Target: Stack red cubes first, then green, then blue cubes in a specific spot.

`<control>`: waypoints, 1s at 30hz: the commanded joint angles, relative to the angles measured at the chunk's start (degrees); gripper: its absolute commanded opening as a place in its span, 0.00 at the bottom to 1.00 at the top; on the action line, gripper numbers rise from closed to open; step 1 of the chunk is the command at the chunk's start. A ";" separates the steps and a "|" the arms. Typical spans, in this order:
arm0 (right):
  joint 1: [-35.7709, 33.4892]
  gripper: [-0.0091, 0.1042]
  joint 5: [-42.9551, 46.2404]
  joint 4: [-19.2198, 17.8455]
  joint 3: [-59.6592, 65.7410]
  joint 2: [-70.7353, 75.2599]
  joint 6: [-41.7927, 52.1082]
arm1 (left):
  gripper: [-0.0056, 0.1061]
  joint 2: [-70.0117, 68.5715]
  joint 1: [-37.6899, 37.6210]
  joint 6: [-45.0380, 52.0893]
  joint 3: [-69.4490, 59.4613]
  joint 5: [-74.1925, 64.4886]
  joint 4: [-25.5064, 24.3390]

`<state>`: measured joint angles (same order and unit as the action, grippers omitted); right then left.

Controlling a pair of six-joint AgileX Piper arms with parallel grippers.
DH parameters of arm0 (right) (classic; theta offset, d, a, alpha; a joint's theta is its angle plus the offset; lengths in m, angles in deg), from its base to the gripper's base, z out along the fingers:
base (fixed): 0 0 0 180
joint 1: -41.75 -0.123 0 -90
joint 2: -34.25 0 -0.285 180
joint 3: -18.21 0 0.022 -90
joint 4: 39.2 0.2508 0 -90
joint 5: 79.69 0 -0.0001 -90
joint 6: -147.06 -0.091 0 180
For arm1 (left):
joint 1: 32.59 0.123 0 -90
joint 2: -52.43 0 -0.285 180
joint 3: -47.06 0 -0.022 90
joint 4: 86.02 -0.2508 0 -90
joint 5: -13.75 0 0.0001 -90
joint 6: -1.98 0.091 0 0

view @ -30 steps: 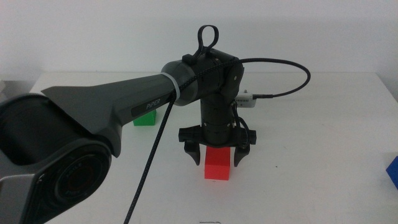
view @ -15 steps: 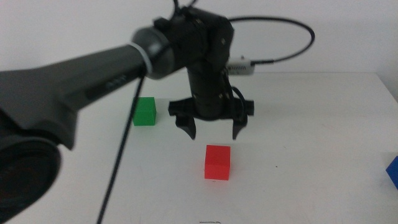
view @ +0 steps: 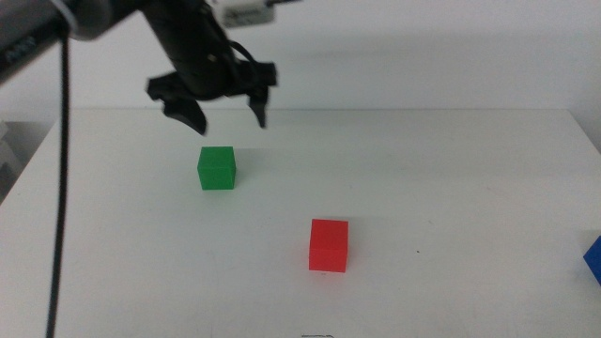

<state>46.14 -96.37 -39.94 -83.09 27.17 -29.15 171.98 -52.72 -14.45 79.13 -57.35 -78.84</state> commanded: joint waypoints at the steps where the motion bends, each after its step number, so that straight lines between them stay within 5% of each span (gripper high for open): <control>1: 0.46 0.81 4.19 -0.43 -0.58 0.85 0.57 | 0.89 -2.64 2.29 1.88 3.29 -4.15 0.69; 10: 0.46 0.81 4.19 -0.43 -0.58 0.85 0.57 | 0.89 5.01 4.82 2.44 9.44 -4.04 -8.51; 30: 0.46 0.81 4.19 -0.43 -0.58 0.85 0.57 | 0.89 18.60 4.82 3.21 13.87 3.06 -9.19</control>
<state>46.14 -96.37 -39.94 -83.09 27.17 -29.15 194.05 -47.72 -11.22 91.10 -56.37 -88.39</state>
